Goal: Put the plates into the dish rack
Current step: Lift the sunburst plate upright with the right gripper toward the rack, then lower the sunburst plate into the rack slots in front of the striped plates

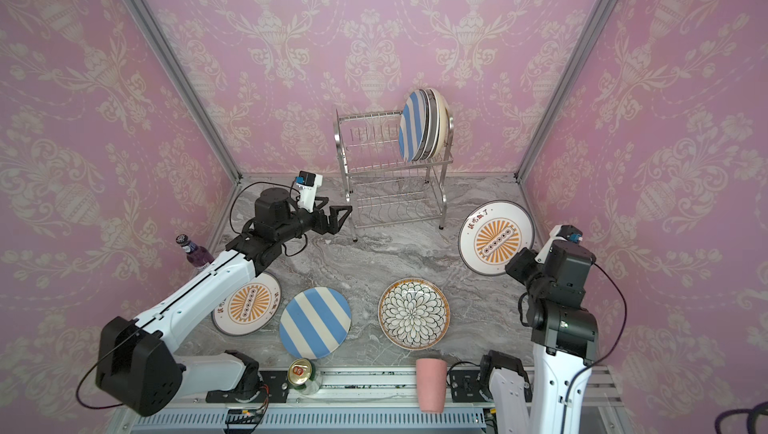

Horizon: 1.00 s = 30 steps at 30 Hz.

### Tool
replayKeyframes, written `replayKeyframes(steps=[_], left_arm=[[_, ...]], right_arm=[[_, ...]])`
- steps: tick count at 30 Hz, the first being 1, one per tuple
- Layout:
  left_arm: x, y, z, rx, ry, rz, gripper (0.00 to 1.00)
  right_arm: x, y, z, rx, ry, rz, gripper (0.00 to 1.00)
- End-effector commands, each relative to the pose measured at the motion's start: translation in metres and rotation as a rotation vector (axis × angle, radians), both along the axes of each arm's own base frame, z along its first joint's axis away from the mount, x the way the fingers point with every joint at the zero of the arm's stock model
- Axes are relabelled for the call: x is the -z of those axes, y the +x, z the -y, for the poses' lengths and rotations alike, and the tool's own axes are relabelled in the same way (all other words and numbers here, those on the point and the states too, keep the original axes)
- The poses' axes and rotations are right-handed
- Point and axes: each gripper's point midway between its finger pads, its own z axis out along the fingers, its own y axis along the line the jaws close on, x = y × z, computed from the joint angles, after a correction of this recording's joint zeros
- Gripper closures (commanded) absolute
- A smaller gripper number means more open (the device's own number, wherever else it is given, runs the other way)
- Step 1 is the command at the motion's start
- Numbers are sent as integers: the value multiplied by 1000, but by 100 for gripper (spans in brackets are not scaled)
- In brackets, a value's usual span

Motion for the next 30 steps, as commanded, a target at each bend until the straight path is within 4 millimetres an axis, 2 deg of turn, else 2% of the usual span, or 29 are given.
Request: replayKeyframes(steps=[1,5,11,14,18,20,24,26,30], left_arm=[[-11,4,-18,-81,44,37,1],[-12,13,-32,-114,59,65,1],[-22,26,-50,-104,-50,76,1],[-22,30,-52,-98,-44,67,1],[-28,35,-49,-76,-49,74,1],[-29,36,-48,-71,-42,72,1],[-30,35,-48,-67,-42,70,1],[-27,35,-47,-62,-30,56,1],[-23,36,-44,-40,-12,50,1]], right_arm=[[-74,-1,-13,-61,-46,198,100],[-118,13,-24,-140,-52,282,100],[-158,55,-50,-297,-77,347,100],[-186,68,-70,-357,-157,374,100],[-225,80,-86,-375,-262,404,100],[-238,89,-93,-380,-298,403,100],[-253,109,-104,-338,-368,411,100],[-254,124,-112,-306,-407,401,100],[-257,157,-138,-241,-510,363,100]])
